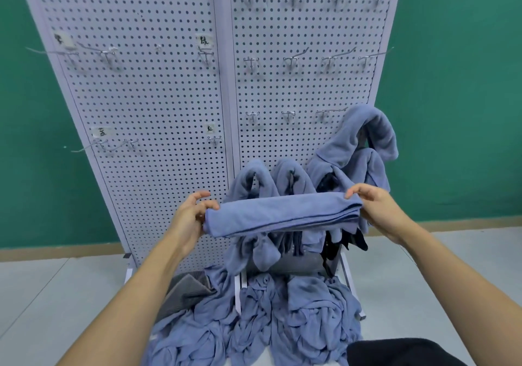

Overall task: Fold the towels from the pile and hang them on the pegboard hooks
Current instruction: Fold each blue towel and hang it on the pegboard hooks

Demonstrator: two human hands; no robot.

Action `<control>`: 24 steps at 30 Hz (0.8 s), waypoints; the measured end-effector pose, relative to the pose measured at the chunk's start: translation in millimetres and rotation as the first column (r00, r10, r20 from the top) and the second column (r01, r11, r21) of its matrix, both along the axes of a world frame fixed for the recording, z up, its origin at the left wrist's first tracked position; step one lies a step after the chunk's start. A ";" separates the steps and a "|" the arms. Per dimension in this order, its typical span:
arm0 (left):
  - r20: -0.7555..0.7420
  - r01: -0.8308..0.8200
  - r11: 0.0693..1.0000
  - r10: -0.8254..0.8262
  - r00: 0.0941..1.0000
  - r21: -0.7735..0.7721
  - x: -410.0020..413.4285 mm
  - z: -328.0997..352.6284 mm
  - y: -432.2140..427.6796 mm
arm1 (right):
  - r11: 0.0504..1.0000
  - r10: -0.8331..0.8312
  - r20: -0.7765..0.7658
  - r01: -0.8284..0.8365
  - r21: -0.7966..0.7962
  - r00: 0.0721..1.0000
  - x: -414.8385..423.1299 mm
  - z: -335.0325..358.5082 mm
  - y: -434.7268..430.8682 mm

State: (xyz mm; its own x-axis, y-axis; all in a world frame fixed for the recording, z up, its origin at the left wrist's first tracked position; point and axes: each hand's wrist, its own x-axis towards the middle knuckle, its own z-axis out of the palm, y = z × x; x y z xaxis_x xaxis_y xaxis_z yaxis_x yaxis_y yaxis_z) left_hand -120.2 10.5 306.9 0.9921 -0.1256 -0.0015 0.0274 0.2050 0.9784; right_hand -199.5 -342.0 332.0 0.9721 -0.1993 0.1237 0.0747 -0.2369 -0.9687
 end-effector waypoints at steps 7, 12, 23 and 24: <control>0.126 -0.009 0.926 -0.042 0.991 0.378 -3.3 8.7 -19.9 | 0.994 0.037 -0.135 -0.050 -0.096 0.990 9.3 -3.3 -13.0; 0.022 0.015 0.892 -0.028 0.999 0.452 -1.5 28.2 -40.3 | 0.939 -0.032 -0.174 -0.030 -0.342 0.984 9.4 12.4 -29.6; -0.164 0.084 0.989 -0.104 0.981 -0.123 28.6 64.9 -116.4 | 0.971 -0.138 0.074 0.120 0.206 0.988 24.8 65.5 -65.3; -0.183 0.067 0.991 -0.087 0.979 -0.113 33.8 65.6 -125.1 | 0.970 -0.169 0.102 0.148 0.191 0.980 30.1 70.2 -68.6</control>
State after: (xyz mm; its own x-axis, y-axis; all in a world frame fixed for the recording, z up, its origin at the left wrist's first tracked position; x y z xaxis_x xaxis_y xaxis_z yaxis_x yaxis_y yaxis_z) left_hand -86.4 -114.6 372.5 0.9629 -0.2107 -0.1684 0.2272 0.2968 0.9275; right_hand -169.4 -410.6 402.2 0.9072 -0.3793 0.1817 0.1653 -0.0757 -0.9833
